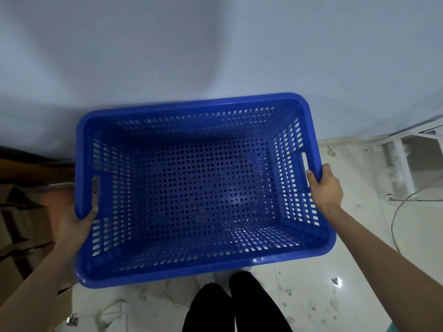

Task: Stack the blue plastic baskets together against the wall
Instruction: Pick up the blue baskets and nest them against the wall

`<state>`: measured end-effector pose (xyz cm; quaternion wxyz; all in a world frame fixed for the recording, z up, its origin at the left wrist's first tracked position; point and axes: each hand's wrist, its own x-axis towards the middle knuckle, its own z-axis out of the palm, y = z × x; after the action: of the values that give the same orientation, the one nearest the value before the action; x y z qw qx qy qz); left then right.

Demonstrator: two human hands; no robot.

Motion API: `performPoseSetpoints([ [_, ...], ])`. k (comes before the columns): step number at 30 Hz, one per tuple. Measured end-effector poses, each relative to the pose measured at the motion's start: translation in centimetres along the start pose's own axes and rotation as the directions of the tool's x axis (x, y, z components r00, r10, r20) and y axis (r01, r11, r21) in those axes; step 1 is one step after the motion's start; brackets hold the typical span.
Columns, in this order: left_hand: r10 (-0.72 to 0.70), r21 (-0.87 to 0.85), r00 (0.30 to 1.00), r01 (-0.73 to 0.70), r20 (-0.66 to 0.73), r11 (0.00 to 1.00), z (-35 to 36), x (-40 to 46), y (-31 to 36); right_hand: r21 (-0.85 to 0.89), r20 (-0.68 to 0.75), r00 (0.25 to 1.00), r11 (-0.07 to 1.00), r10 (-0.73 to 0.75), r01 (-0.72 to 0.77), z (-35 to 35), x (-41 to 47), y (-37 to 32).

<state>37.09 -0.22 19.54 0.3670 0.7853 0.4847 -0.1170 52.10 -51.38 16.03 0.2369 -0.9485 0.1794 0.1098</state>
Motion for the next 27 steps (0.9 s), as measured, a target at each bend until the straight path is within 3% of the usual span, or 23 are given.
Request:
performPoseSetpoints([
  [12,-0.079,-0.022,0.996,0.081,0.048,0.997,-0.8,0.9,-0.7,-0.099,0.025,0.999,0.995,-0.031,0.034,0.6,-0.9,0.8],
  [18,-0.098,-0.032,0.995,0.098,-0.005,0.995,-0.1,1.6,-1.2,-0.101,0.0,1.0,0.995,-0.028,0.028,1.2,-0.8,0.8],
  [22,-0.027,-0.022,0.991,0.024,-0.131,0.999,0.6,1.3,-1.5,-0.079,0.006,0.999,0.996,-0.041,0.041,1.2,-0.5,1.0],
  [27,-0.014,0.003,0.988,0.014,-0.153,1.0,0.8,1.5,-1.6,-0.092,-0.002,1.0,0.995,-0.026,0.026,1.5,-0.5,1.2],
])
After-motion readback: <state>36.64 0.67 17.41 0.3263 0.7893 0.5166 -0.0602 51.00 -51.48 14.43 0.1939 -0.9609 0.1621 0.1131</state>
